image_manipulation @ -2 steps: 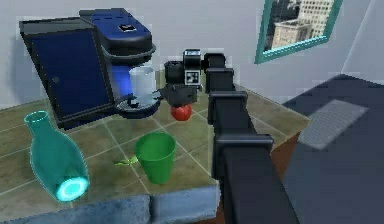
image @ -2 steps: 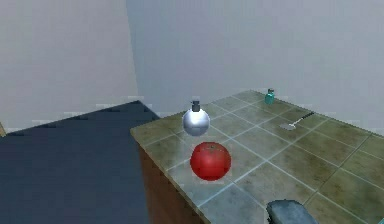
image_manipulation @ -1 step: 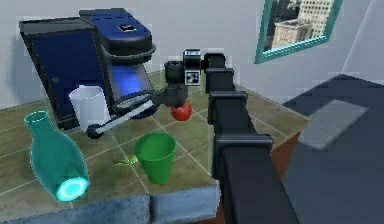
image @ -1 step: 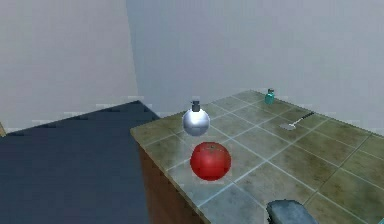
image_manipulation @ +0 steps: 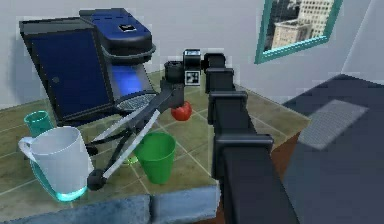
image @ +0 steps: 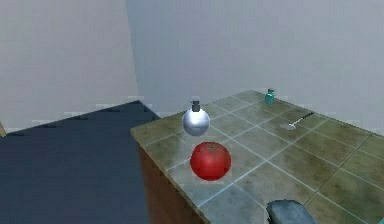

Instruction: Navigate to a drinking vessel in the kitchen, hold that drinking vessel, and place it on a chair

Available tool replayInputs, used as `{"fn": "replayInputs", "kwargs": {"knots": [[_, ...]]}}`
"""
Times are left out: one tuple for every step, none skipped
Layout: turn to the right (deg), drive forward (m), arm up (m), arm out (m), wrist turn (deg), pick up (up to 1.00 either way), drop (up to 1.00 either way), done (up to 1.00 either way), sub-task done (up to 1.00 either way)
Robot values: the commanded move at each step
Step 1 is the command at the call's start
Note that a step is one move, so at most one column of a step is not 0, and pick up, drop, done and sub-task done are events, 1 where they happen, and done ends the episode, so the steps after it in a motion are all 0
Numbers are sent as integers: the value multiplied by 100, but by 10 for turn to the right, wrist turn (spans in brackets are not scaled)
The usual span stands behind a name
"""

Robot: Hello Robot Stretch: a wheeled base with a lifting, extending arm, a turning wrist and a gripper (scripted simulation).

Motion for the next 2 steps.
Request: {"fn": "replayInputs", "kwargs": {"knots": [[0,0,0,0,-60,0,0,0,0],[0,0,0,-30,0,0,0,0,0]]}}
